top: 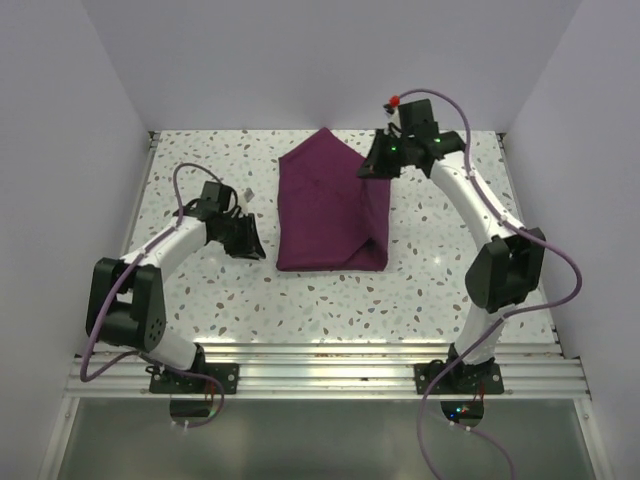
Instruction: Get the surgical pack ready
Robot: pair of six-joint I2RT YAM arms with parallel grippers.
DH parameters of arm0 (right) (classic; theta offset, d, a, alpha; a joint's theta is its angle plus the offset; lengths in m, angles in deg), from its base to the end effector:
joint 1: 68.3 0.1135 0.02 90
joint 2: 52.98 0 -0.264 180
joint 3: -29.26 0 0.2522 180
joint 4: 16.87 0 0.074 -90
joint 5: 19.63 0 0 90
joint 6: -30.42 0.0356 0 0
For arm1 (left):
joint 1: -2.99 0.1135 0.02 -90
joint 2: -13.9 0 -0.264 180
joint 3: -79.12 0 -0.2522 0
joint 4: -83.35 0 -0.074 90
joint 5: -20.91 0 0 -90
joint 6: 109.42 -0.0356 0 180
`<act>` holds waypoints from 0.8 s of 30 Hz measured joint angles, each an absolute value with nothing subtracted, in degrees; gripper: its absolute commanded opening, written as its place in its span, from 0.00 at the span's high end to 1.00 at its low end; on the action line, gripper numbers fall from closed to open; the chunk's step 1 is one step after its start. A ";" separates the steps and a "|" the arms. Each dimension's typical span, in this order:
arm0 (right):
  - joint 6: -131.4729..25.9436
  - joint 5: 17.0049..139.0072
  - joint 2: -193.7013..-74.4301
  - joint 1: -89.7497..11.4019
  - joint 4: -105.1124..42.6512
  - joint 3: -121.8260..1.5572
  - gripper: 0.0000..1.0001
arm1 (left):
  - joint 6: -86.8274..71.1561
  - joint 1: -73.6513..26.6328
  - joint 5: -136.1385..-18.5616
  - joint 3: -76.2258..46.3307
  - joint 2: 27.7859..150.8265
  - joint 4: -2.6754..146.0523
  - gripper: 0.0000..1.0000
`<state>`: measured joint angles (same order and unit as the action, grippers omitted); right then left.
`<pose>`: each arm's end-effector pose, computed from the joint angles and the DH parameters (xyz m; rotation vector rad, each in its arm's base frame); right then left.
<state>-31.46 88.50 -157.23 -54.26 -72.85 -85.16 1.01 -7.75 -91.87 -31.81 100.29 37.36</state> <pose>0.3935 0.1098 0.3366 0.1420 2.4370 0.7183 0.2844 -0.0680 0.2065 -0.1000 2.7169 -0.7000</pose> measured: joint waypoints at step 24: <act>-25.49 94.57 -177.14 -31.79 -73.79 -109.34 1.00 | 6.54 -7.51 -92.22 -32.00 109.27 42.34 0.73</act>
